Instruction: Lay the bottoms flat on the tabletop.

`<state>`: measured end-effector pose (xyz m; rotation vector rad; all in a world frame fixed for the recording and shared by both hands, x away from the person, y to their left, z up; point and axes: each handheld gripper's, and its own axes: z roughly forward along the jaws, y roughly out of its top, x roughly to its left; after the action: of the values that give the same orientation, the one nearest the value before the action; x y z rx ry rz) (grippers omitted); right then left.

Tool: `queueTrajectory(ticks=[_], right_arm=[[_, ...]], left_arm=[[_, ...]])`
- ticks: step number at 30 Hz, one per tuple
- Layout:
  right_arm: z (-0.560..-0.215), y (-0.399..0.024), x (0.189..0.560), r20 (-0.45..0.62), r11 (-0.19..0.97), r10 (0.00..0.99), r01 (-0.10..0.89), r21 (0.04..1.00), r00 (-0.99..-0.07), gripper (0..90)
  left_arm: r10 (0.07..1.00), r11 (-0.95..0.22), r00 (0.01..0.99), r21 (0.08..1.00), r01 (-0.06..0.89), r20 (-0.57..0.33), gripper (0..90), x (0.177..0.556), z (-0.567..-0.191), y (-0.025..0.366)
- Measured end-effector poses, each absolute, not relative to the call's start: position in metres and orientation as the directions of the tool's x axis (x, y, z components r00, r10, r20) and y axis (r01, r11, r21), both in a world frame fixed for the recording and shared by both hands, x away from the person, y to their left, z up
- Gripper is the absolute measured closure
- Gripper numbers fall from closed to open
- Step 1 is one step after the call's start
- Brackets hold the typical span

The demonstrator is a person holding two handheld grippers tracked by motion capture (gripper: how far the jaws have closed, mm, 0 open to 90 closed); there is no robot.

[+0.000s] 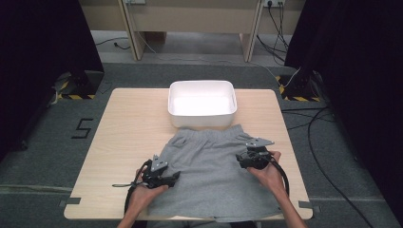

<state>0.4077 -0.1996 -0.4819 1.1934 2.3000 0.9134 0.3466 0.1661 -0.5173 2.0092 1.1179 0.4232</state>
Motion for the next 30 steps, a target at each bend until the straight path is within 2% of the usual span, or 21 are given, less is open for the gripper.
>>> queueTrajectory(ticks=[7, 20, 29, 30], right_arm=[[-0.48, -0.192, 0.4, -0.042, 0.434, 0.81, 0.552, 0.712, -0.584, 40.8], [-0.472, -0.168, 0.382, -0.022, 0.452, 0.768, 0.517, 0.727, -0.64, 40.9], [-0.5, -0.153, 0.395, -0.068, 0.539, 0.754, 0.557, 0.632, -0.653, 40.0], [-0.502, -0.152, 0.396, -0.044, 0.512, 0.763, 0.562, 0.649, -0.645, 40.6]], left_arm=[[0.824, -0.31, 0.559, 0.756, 0.577, -0.089, 36.9, 0.345, -0.516, 0.167], [0.849, -0.238, 0.513, 0.777, 0.584, -0.126, 35.8, 0.354, -0.501, 0.186], [0.837, -0.301, 0.539, 0.745, 0.596, -0.094, 38.4, 0.361, -0.513, 0.178], [0.838, -0.294, 0.536, 0.747, 0.597, -0.098, 38.7, 0.362, -0.513, 0.179]])
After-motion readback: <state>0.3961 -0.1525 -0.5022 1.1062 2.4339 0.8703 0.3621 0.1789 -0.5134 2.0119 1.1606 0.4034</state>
